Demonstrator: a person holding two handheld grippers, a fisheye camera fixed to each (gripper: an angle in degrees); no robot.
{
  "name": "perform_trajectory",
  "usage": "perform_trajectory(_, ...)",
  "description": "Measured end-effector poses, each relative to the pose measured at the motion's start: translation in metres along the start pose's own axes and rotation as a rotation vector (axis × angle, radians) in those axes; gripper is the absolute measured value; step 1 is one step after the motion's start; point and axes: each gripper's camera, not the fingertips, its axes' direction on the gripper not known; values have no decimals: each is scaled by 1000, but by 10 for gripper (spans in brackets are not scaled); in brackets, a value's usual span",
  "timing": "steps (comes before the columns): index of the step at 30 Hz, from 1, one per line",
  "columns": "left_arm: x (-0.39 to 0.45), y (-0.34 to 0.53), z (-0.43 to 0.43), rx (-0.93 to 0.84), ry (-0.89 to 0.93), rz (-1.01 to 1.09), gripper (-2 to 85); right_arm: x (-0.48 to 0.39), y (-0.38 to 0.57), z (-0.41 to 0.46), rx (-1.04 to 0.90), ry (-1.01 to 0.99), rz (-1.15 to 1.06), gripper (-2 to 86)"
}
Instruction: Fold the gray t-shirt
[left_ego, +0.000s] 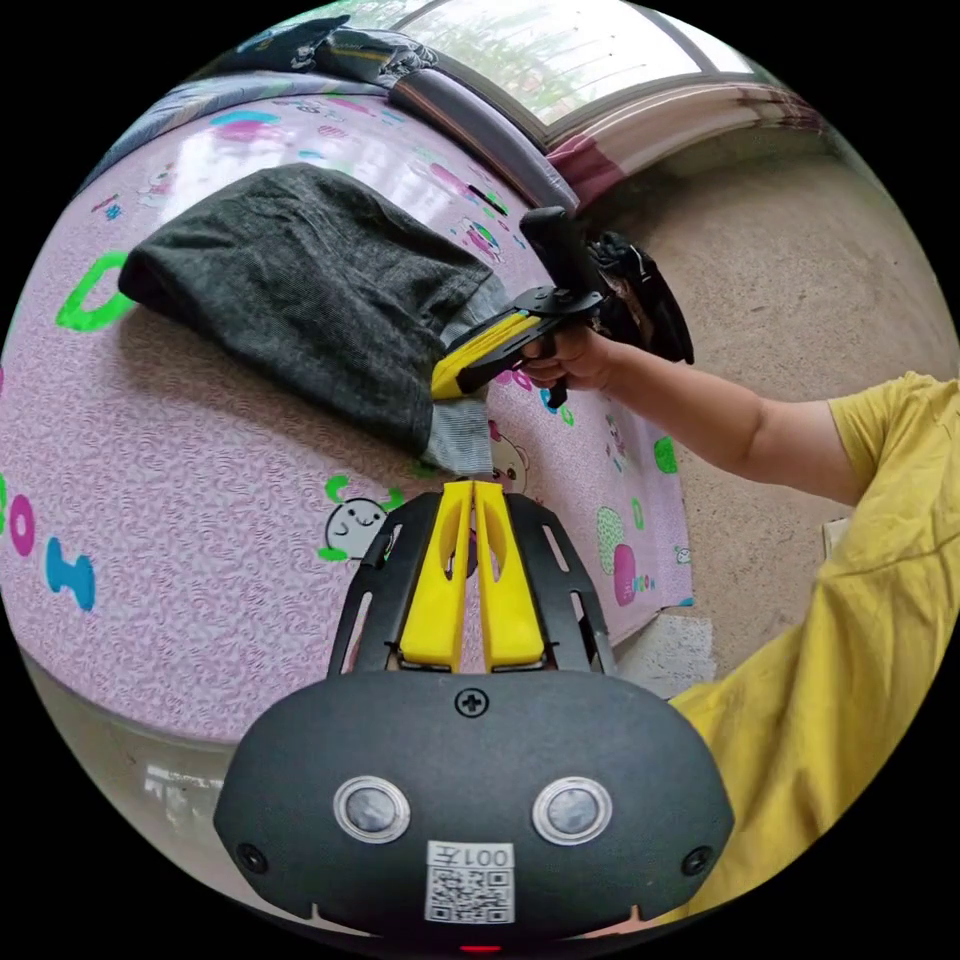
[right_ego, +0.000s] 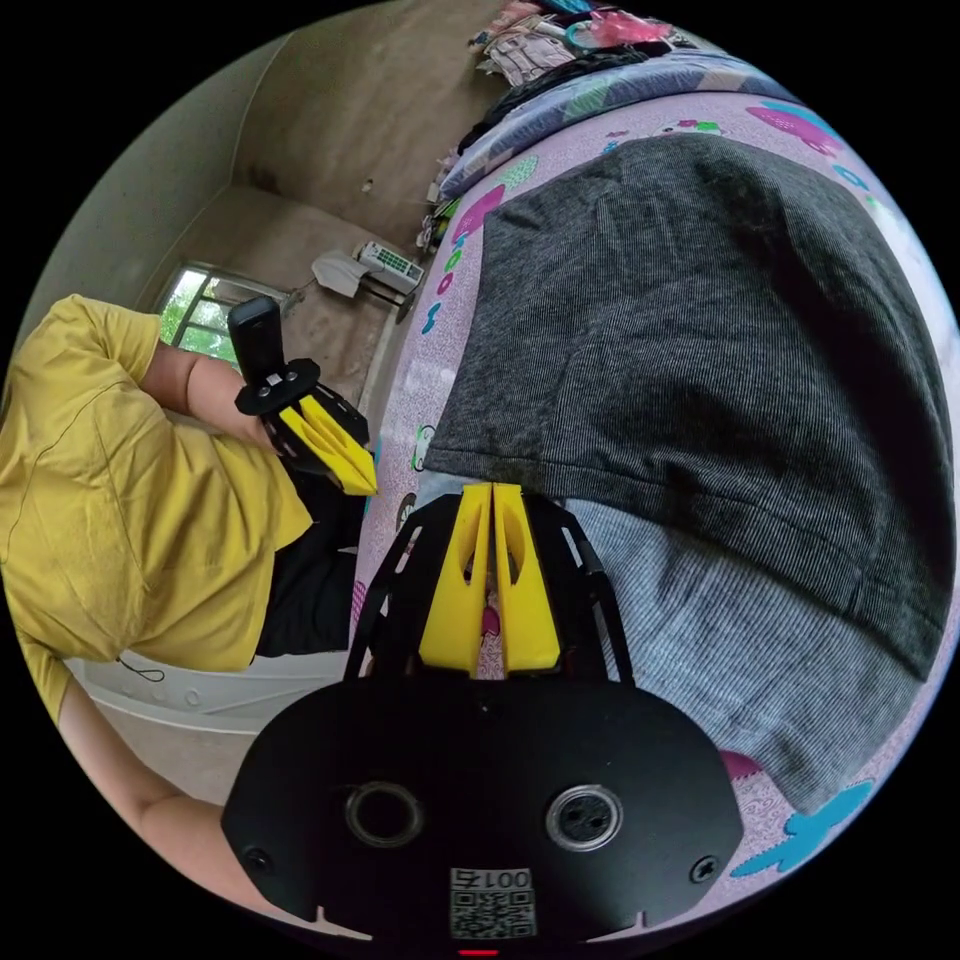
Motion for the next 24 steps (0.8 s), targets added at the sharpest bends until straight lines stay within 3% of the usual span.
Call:
perform_trajectory(5, -27, -22, -52, 79, -90, 13, -15, -9, -5, -7, 8, 10, 5, 4)
perform_trajectory(9, -53, -53, -90, 258, -108, -38, -14, -16, -25, -77, 317, -2, -37, 4)
perform_trajectory(12, -76, -79, -112, 387, -125, -89, -14, -4, -61, -113, 446, 104, 3, 4)
perform_trajectory(18, -122, -134, -122, 493, -39, -195, -13, 24, -147, -87, 249, 280, 54, 5)
perform_trajectory(24, -161, -167, -107, 353, -132, -356, -14, 50, -187, -40, 51, 409, 127, 5)
